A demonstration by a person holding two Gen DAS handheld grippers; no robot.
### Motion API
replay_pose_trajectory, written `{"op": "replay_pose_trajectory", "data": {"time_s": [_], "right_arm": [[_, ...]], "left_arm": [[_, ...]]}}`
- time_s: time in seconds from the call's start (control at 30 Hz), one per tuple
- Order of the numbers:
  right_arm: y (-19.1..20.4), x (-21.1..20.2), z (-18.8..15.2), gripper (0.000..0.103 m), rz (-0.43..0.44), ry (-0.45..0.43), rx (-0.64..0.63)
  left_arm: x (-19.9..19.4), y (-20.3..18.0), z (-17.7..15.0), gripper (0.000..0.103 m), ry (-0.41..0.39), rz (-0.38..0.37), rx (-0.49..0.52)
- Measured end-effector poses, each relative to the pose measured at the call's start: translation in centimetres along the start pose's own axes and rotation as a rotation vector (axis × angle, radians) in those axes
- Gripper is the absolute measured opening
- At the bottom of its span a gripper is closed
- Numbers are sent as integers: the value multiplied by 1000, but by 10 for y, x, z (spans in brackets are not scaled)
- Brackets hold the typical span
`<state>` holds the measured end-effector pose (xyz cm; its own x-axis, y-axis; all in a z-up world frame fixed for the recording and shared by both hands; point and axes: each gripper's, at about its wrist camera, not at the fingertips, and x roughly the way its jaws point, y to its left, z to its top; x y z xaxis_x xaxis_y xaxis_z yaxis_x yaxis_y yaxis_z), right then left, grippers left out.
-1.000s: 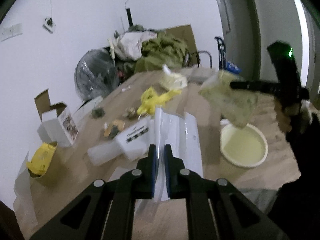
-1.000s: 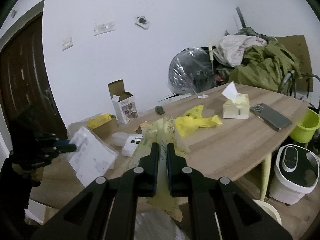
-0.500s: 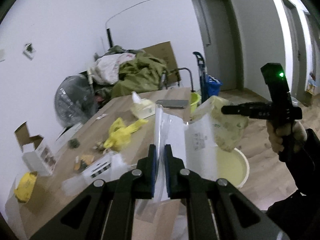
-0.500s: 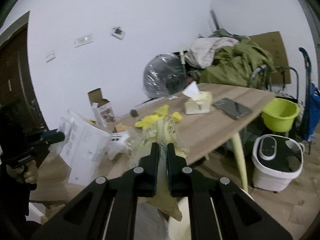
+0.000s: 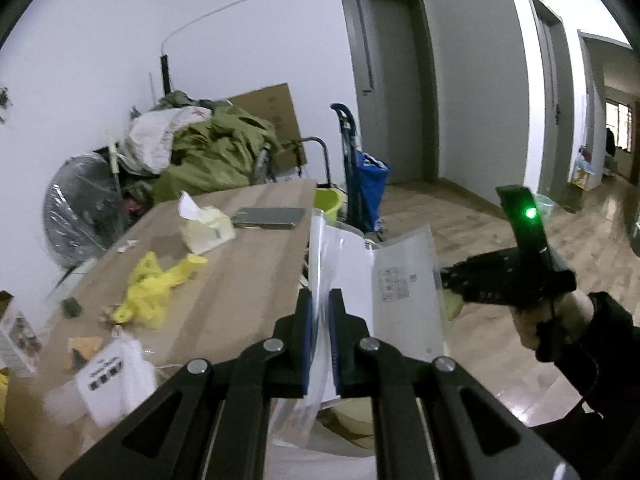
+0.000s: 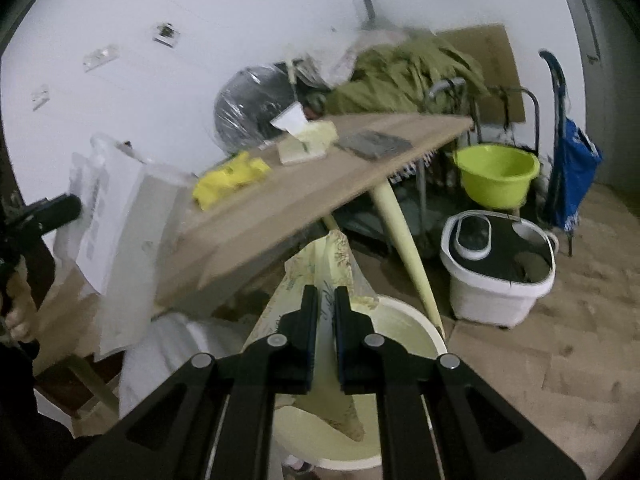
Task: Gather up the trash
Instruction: 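Carry both held items over the cream bucket, then open both tools to drop the wrapper and green bag into the bucket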
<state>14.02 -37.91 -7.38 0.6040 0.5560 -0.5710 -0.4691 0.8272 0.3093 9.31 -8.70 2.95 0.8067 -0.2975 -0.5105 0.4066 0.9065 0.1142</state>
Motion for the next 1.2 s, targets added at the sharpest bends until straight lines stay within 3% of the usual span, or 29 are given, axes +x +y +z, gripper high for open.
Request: {"op": "replay_pose_trajectory", "data": {"time_s": [0.27, 0.4, 0.43, 0.7, 0.9, 1.2], "right_arm": [[-26, 34, -35, 11, -42, 122, 77], [-35, 45, -45, 42, -41, 159, 100], [-37, 46, -47, 45, -40, 161, 106], [-56, 43, -45, 45, -91, 155, 129], [-65, 32, -42, 45, -133, 154, 134], [-59, 20, -30, 45, -150, 132, 113]], "left_arm": [[42, -16, -12, 7, 85, -26, 18], [67, -23, -22, 7, 141, -29, 25], [72, -24, -25, 7, 152, -33, 18], [110, -41, -43, 10, 235, -44, 18], [141, -39, -56, 10, 302, -73, -42], [167, -45, -74, 20, 405, -133, -72]]}}
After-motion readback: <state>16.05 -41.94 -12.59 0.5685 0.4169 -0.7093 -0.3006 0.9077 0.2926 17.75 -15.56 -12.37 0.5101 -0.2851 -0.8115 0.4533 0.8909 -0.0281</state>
